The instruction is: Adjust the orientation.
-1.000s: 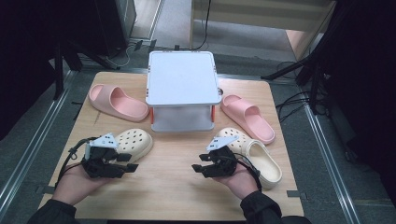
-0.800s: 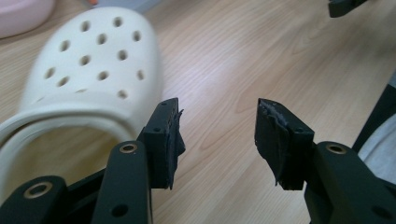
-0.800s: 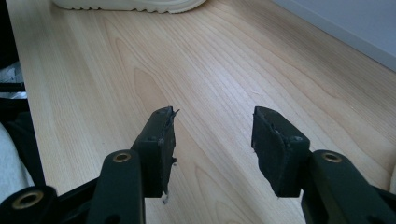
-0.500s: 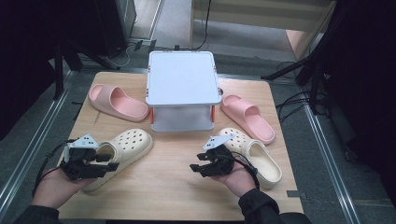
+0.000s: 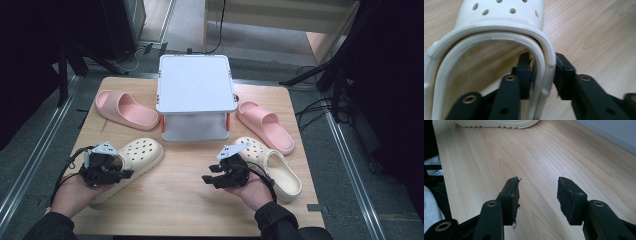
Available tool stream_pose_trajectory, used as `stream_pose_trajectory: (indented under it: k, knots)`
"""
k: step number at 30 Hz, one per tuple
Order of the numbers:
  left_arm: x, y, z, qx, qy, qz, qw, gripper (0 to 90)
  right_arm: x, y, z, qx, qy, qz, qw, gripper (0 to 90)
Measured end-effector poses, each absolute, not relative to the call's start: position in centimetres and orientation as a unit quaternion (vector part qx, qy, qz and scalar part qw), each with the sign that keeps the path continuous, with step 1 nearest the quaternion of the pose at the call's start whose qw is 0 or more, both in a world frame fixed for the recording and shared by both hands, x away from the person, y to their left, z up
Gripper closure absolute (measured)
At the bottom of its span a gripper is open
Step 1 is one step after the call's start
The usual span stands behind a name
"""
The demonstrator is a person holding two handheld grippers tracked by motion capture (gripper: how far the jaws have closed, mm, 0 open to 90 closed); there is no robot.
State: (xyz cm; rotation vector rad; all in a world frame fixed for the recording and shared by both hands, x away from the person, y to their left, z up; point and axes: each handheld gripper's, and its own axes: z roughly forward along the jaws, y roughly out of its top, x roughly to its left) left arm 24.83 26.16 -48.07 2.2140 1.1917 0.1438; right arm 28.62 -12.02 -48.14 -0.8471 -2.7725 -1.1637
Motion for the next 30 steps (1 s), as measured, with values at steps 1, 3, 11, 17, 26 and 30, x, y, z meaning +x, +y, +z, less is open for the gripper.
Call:
stream_pose_trajectory:
  k: [1, 3, 11, 17, 26, 30]
  knots:
    - [24.8, 26.2, -48.0, 0.837, 0.449, 0.059, 0.308, 74.1, 28.6, -12.0, -48.2, -0.272, -0.888, -0.372, 0.010, 53.1]
    - [24.8, 26.3, -47.9, 0.837, 0.447, 0.067, 0.309, 76.1, 28.7, -12.0, -48.2, -0.272, -0.889, -0.369, 0.011, 53.0]
    - [24.7, 26.8, -46.6, 0.829, 0.456, 0.074, 0.316, 77.5, 28.6, -12.0, -48.2, -0.273, -0.888, -0.369, 0.010, 53.3]
    - [24.6, 26.6, -45.6, 0.822, 0.453, 0.070, 0.337, 77.6, 28.6, -12.2, -48.2, -0.277, -0.887, -0.370, 0.011, 53.3]
    - [24.8, 23.4, -44.1, 0.836, 0.418, 0.056, 0.352, 77.5, 28.3, -12.6, -48.2, -0.283, -0.886, -0.368, 0.010, 53.1]
    - [25.3, 21.2, -44.1, 0.847, 0.400, 0.044, 0.348, 77.5, 28.2, -12.9, -48.2, -0.288, -0.884, -0.368, 0.008, 51.6]
